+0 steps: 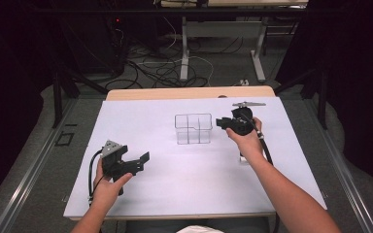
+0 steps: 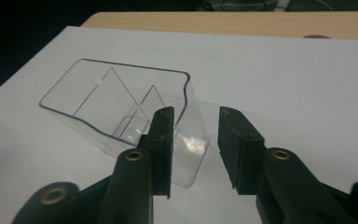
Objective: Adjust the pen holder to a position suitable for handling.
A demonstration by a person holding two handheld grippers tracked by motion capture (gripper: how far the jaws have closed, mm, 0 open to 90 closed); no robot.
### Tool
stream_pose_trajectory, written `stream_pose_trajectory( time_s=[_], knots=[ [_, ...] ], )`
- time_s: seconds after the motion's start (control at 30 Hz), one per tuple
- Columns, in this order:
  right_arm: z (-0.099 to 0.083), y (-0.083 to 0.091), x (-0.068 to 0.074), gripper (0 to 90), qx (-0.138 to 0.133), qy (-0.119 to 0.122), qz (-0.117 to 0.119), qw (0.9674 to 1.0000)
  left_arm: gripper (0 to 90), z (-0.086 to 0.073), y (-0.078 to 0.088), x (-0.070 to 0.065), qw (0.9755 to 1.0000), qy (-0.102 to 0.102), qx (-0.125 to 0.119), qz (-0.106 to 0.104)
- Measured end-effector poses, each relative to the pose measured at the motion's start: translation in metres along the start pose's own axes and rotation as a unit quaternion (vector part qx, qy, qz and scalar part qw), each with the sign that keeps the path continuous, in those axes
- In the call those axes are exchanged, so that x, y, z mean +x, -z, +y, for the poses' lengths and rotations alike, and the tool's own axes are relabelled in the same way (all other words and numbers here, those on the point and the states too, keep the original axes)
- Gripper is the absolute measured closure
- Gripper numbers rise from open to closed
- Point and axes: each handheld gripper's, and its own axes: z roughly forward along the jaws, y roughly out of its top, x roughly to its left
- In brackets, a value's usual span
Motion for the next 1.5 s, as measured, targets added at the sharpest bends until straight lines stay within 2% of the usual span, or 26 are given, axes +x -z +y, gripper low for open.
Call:
stream_pose_trajectory(
  time_s=[0.03, 0.17, 0.27, 0.37, 0.53, 0.63, 0.67, 0.7, 0.73, 0.77, 0.8, 0.83, 0.87, 0.9, 1.03, 1.13, 1.17, 1.2, 1.23, 1.27, 1.3, 1.33, 1.37, 1.4, 1.43, 1.5],
  knots=[
    [-0.004, 0.006, -0.002, 58.4, -0.013, 0.005, 0.011, 0.9998, 4.5, 0.0, 0.0, 0.0, 1.0, 0.0, 0.0, 0.0],
    [-0.009, 0.013, -0.004, 53.7, -0.025, 0.005, 0.026, 0.9994, 4.6, 0.0, -0.001, -0.002, 1.0, -0.003, 0.002, 0.0],
    [-0.012, 0.022, -0.008, 47.5, -0.02, 0.034, 0.032, 0.9987, 4.6, 0.0, -0.001, -0.002, 1.0, -0.004, 0.002, 0.0],
    [-0.011, 0.027, -0.009, 43.6, -0.018, 0.049, 0.031, 0.9982, 4.6, 0.0, -0.001, -0.002, 1.0, -0.002, 0.002, 0.0],
    [-0.007, 0.039, -0.011, 39.3, 0.005, 0.096, 0.042, 0.9945, 4.6, 0.0, -0.001, -0.002, 1.0, -0.001, 0.002, 0.0],
    [-0.004, 0.045, -0.012, 34.5, 0.03, 0.125, 0.056, 0.9901, 4.6, 0.0, -0.001, -0.001, 1.0, -0.002, 0.001, 0.001],
    [-0.004, 0.046, -0.013, 34.4, 0.034, 0.138, 0.065, 0.9877, 4.6, 0.0, -0.001, -0.001, 1.0, -0.003, 0.001, 0.001],
    [-0.003, 0.049, -0.013, 32.1, 0.044, 0.165, 0.071, 0.9827, 4.6, 0.0, -0.002, -0.001, 1.0, -0.002, 0.001, 0.001],
    [-0.003, 0.049, -0.013, 32.1, 0.044, 0.165, 0.071, 0.9827, 4.6, 0.0, -0.002, -0.001, 1.0, -0.002, 0.001, 0.001],
    [-0.002, 0.052, -0.014, 27.7, 0.059, 0.199, 0.064, 0.9762, 4.6, 0.0, -0.002, -0.001, 1.0, -0.002, 0.001, 0.001],
    [-0.002, 0.052, -0.014, 27.7, 0.059, 0.199, 0.064, 0.9762, 4.6, 0.0, -0.002, -0.001, 1.0, -0.005, 0.002, 0.002],
    [-0.002, 0.053, -0.014, 26.3, 0.066, 0.213, 0.057, 0.973, 4.6, 0.0, -0.002, -0.001, 1.0, -0.006, 0.004, 0.003],
    [-0.002, 0.054, -0.016, 21.9, 0.084, 0.242, 0.05, 0.9652, 4.6, -0.001, -0.002, -0.001, 1.0, -0.006, 0.004, 0.003],
    [-0.002, 0.054, -0.016, 21.9, 0.084, 0.242, 0.05, 0.9652, 4.6, -0.001, -0.001, 0.0, 1.0, -0.007, 0.007, 0.001],
    [-0.002, 0.057, -0.019, 18.5, 0.116, 0.272, 0.036, 0.9546, 4.6, -0.001, -0.003, 0.0, 0.9999, -0.007, 0.01, -0.001],
    [-0.003, 0.057, -0.021, 15.0, 0.123, 0.279, 0.038, 0.9515, 4.6, -0.001, -0.004, 0.0, 0.9999, -0.008, 0.013, -0.002],
    [-0.003, 0.058, -0.022, 12.7, 0.139, 0.292, 0.044, 0.9453, 4.6, -0.001, -0.005, -0.001, 0.9999, -0.007, 0.013, -0.003],
    [-0.003, 0.058, -0.022, 12.7, 0.139, 0.292, 0.044, 0.9453, 4.6, -0.001, -0.006, -0.001, 0.9999, -0.008, 0.012, -0.003],
    [-0.004, 0.058, -0.022, 11.8, 0.138, 0.307, 0.048, 0.9404, 4.6, 0.0, -0.006, -0.001, 0.9999, -0.008, 0.013, -0.004],
    [-0.004, 0.059, -0.022, 12.0, 0.153, 0.326, 0.033, 0.9324, 4.6, 0.0, -0.007, -0.001, 0.9999, -0.009, 0.014, -0.005],
    [-0.004, 0.059, -0.022, 12.0, 0.153, 0.326, 0.033, 0.9324, 4.6, 0.0, -0.007, -0.001, 0.9998, -0.01, 0.014, -0.005],
    [-0.004, 0.06, -0.023, 12.4, 0.157, 0.34, 0.019, 0.9268, 4.6, 0.0, -0.008, -0.001, 0.9998, -0.012, 0.014, -0.005],
    [-0.004, 0.06, -0.023, 13.5, 0.158, 0.35, 0.015, 0.9232, 4.6, -0.001, -0.008, -0.001, 0.9998, -0.013, 0.015, -0.005],
    [-0.004, 0.06, -0.024, 14.5, 0.167, 0.374, 0.008, 0.9124, 4.6, -0.001, -0.008, -0.002, 0.9998, -0.014, 0.014, -0.005],
    [-0.004, 0.06, -0.024, 14.5, 0.167, 0.374, 0.008, 0.9124, 4.6, -0.001, -0.008, -0.002, 0.9998, -0.014, 0.015, -0.004],
    [-0.005, 0.06, -0.026, 15.4, 0.17, 0.392, 0.003, 0.9042, 4.6, -0.001, -0.007, -0.002, 0.9998, -0.013, 0.016, -0.005]
  ],
)
